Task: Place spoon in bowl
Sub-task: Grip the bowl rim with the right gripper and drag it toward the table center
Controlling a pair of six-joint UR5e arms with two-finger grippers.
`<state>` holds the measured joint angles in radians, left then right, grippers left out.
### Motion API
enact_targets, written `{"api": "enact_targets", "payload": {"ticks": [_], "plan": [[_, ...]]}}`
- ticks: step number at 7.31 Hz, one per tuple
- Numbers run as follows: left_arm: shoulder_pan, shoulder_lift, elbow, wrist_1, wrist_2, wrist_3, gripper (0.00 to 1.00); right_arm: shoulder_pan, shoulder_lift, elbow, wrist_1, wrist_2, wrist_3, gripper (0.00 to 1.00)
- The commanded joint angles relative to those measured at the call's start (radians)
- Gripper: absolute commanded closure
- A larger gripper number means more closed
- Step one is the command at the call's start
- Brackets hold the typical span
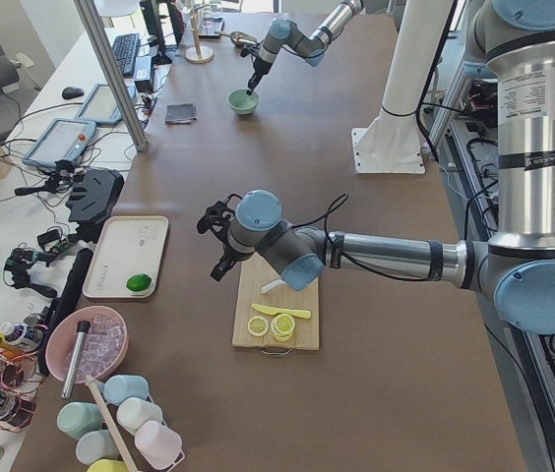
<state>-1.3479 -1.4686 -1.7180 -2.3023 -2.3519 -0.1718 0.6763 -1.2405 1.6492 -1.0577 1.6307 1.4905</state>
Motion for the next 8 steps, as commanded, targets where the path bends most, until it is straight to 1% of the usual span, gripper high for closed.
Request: {"api": "enact_targets", "payload": {"ticks": [1,2,3,4,5,6,7,8], "plan": [[0.003,0.002,0.001,0.001,-0.001,0.0,0.02,-0.067,0.187,0.026,-0.259,-0.014,0.121,1.0],[0.004,0.001,0.006,-0.002,-0.001,0.0,0.02,-0.151,0.243,0.014,-0.296,-0.087,0.179,1.0],[0.004,0.001,0.012,-0.009,-0.001,0.0,0.02,-0.187,0.265,0.029,-0.3,-0.112,0.197,1.0],[0.004,0.001,0.014,-0.017,-0.003,0.0,0.02,-0.245,0.303,0.021,-0.33,-0.118,0.241,1.0],[0.007,0.001,0.014,-0.025,-0.003,-0.027,0.02,-0.28,0.347,0.017,-0.402,-0.129,0.254,1.0],[0.015,0.001,0.015,-0.037,0.0,-0.035,0.02,-0.3,0.349,0.015,-0.407,-0.143,0.273,0.47],[0.016,0.001,0.015,-0.037,0.0,-0.035,0.02,-0.302,0.349,0.023,-0.407,-0.193,0.268,0.01],[0.018,0.001,0.015,-0.037,-0.004,-0.067,0.02,-0.273,0.349,0.068,-0.41,-0.202,0.249,0.0]]}}
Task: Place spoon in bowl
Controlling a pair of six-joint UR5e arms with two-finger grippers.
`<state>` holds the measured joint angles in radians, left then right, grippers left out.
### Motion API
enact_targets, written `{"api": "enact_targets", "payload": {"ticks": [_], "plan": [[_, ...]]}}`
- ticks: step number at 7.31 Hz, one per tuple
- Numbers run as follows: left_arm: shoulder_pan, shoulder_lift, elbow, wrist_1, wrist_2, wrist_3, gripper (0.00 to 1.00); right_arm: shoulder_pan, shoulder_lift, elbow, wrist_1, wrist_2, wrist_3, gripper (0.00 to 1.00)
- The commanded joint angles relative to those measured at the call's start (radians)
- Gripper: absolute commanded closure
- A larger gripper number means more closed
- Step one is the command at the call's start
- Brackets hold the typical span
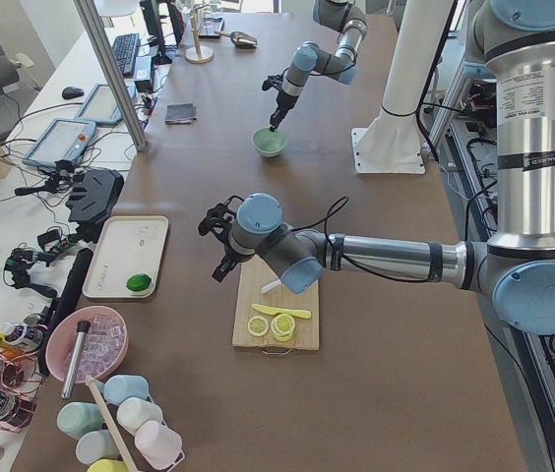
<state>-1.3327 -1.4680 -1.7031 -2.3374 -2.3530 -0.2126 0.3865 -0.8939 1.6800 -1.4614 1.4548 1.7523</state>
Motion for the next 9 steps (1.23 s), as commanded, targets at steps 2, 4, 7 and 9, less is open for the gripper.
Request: {"api": "enact_targets", "payload": {"ticks": [2,4,7,9], "plan": [[0.093,0.001,0.0,-0.089,0.01,-0.442,0.02,0.171,-0.064,0.157,-0.058,0.147,-0.205,0.0],[0.2,0.032,-0.012,-0.12,0.043,-0.782,0.02,0.353,-0.23,0.26,-0.054,0.348,-0.459,0.0],[0.328,0.194,-0.076,-0.122,0.254,-0.928,0.03,0.631,-0.411,0.294,-0.045,0.617,-0.8,0.0],[0.38,0.207,-0.066,-0.123,0.333,-0.956,0.04,0.754,-0.502,0.288,-0.046,0.717,-1.047,0.0]]}}
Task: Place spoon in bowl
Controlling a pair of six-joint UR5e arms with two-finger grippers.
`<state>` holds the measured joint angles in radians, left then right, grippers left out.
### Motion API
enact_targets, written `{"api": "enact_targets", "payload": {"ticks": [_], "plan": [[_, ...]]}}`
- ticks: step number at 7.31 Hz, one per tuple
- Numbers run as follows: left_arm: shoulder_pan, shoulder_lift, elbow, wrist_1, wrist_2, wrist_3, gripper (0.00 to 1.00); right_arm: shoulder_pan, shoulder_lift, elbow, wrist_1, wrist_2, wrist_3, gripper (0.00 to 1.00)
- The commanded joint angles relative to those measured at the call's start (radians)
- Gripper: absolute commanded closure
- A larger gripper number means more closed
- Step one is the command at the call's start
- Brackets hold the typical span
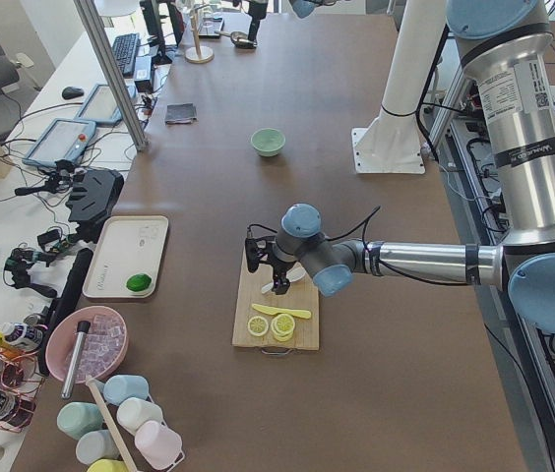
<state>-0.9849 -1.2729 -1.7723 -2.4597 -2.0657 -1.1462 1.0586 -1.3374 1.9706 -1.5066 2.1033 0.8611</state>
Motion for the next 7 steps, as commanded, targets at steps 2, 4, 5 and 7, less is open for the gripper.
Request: {"api": "enact_targets", "payload": {"ticks": [2,4,5,7], "plan": [[0.118,0.001,0.004,-0.002,0.131,-0.127,0.07,0.182,-0.115,-0.03,-0.001,0.156,-0.345,0.0],[0.13,-0.019,0.016,-0.002,0.144,-0.17,0.15,0.227,-0.152,-0.036,-0.001,0.167,-0.414,0.0],[0.134,-0.037,0.043,-0.004,0.144,-0.173,0.15,0.228,-0.152,-0.036,-0.001,0.167,-0.415,0.0],[0.17,-0.039,0.048,-0.005,0.165,-0.173,0.15,0.228,-0.161,-0.035,-0.001,0.165,-0.415,0.0]]}}
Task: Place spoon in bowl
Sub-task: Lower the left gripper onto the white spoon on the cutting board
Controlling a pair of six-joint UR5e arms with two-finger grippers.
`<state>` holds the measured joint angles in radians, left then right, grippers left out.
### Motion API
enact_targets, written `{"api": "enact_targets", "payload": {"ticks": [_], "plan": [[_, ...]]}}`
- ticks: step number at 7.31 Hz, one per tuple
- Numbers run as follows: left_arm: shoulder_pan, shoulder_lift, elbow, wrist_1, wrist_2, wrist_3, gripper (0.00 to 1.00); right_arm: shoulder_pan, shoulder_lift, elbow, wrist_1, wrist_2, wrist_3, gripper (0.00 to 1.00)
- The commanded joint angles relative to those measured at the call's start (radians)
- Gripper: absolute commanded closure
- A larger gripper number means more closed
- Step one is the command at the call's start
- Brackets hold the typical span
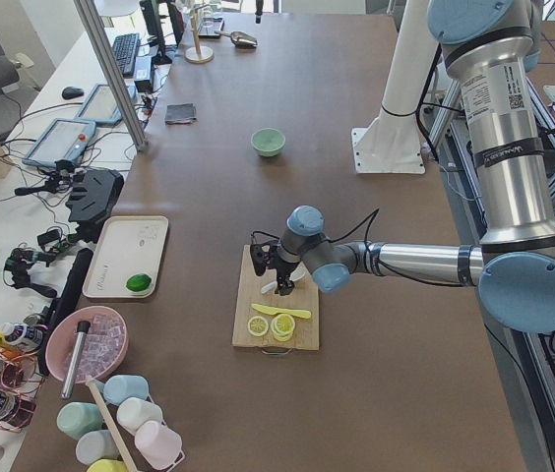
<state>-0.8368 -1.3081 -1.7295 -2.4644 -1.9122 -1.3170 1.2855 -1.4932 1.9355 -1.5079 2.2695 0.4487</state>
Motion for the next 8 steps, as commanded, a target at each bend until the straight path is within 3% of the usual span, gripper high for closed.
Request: {"api": "enact_targets", "payload": {"ticks": [1,2,3,5,7,8], "plan": [[0.028,-0.003,0.007,-0.001,0.013,-0.002,0.15,0.001,-0.005,0.0,0.0,-0.001,-0.002,0.0],[0.041,-0.003,0.017,-0.002,0.037,-0.002,0.16,0.001,-0.005,0.0,0.0,-0.001,-0.004,0.0],[0.048,-0.005,0.028,-0.036,0.047,-0.004,0.24,0.001,-0.005,0.0,0.0,-0.001,-0.004,0.0],[0.048,-0.005,0.039,-0.047,0.048,-0.002,0.68,0.003,-0.005,0.0,0.0,-0.001,-0.005,0.0],[0.048,-0.007,0.033,-0.047,0.048,-0.001,1.0,0.006,-0.005,0.0,0.0,-0.002,-0.005,0.0],[0.048,-0.01,0.019,-0.047,0.047,-0.001,1.0,0.006,-0.005,0.0,0.0,-0.002,-0.004,0.0]]}}
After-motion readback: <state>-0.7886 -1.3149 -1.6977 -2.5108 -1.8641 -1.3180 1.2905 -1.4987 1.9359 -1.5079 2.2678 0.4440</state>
